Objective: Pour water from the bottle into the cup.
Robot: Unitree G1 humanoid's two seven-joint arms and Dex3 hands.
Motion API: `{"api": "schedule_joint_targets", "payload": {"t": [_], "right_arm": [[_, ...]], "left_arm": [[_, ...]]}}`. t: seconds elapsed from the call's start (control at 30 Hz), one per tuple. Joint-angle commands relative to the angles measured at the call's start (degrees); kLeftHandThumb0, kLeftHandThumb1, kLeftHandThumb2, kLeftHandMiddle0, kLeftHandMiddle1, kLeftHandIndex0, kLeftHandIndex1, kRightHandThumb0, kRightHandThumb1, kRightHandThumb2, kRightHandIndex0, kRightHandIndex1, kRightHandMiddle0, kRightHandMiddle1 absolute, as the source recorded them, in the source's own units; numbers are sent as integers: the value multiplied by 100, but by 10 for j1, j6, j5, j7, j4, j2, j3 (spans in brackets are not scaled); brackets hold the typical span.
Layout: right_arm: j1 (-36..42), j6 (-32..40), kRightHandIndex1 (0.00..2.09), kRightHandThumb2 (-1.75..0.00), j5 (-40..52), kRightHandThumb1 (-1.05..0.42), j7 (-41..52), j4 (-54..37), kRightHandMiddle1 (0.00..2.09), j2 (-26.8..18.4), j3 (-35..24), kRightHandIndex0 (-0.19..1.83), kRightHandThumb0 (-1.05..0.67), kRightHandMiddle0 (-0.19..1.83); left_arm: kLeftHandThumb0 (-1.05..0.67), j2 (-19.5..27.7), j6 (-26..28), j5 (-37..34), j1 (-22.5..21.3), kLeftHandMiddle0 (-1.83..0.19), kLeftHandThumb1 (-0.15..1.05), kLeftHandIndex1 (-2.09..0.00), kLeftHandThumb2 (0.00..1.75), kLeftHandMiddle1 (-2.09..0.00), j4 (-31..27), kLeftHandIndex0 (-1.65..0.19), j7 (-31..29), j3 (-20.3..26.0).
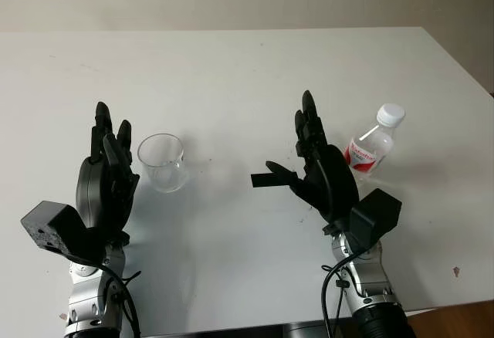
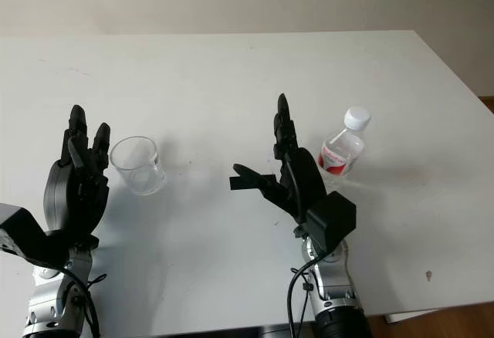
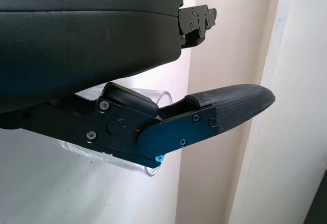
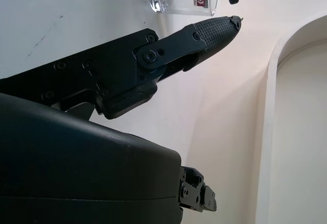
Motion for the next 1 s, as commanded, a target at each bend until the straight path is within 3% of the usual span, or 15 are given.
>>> {"api": "schedule_joint_targets", "payload": {"t": [0.0, 0.4, 0.77, 0.97], "right_arm": [[5, 5, 0, -5, -1, -95, 0, -14, 0, -1, 0, -19, -85, -19], [14, 14, 0, -5, 1, -96, 17, -23, 0, -12, 0, -19, -85, -19], [-18, 59, 0, -5, 57, -93, 96, -192, 0, -63, -10, -19, -81, -19], [-57, 117, 0, -5, 164, -93, 166, -276, 0, -116, -45, -19, -83, -19]], "left_arm": [[-85, -3, -4, 0, 0, 19, 105, 0, 75, -31, 1, 14, 0, -1], [-84, -4, -10, -1, -5, 19, 105, 0, 75, -28, 10, 14, -4, -2], [-85, -8, -11, 3, -10, 19, 105, 0, 77, -31, 12, 13, 5, -7], [-85, -11, -16, 3, -16, 19, 105, 0, 77, -28, 20, 15, 3, -8]]}}
